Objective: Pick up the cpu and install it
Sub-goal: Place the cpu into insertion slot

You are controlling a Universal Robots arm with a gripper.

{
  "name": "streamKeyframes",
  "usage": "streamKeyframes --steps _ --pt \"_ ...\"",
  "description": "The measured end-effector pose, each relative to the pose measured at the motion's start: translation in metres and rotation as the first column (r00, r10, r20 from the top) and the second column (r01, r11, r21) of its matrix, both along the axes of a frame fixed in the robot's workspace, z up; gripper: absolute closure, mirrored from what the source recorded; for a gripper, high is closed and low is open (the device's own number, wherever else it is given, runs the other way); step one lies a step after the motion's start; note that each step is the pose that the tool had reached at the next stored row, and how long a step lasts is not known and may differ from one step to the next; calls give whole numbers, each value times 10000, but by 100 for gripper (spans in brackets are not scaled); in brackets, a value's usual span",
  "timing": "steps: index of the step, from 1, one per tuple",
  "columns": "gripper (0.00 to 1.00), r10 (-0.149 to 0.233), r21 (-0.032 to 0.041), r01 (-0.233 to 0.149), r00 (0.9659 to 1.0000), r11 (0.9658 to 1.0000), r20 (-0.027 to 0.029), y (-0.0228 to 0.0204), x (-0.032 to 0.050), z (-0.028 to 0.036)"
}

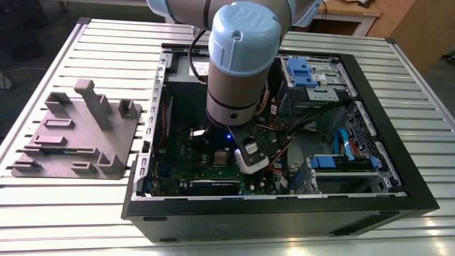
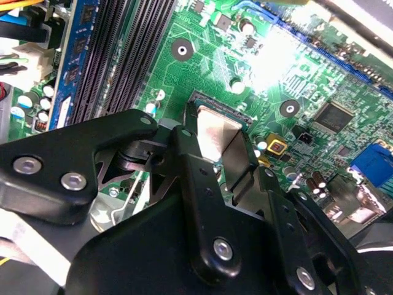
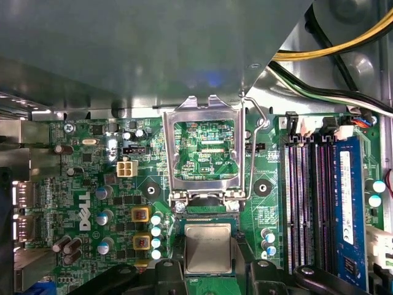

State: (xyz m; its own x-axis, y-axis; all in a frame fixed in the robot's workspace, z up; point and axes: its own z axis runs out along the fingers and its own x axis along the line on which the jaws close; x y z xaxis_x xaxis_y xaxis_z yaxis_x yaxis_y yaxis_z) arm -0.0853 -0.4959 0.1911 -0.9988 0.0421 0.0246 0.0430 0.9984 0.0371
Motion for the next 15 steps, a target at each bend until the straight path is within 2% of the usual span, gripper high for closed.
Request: streamKeyframes --steps 8,10,11,15 --pt "59 -1 3 1 10000 10000 0 0 0 -2" --pt "58 -1 1 1 10000 10000 1 0 0 -2" --pt "51 0 1 0 10000 10000 0 0 0 -2" --pt "51 -1 -2 1 10000 10000 -1 0 0 2"
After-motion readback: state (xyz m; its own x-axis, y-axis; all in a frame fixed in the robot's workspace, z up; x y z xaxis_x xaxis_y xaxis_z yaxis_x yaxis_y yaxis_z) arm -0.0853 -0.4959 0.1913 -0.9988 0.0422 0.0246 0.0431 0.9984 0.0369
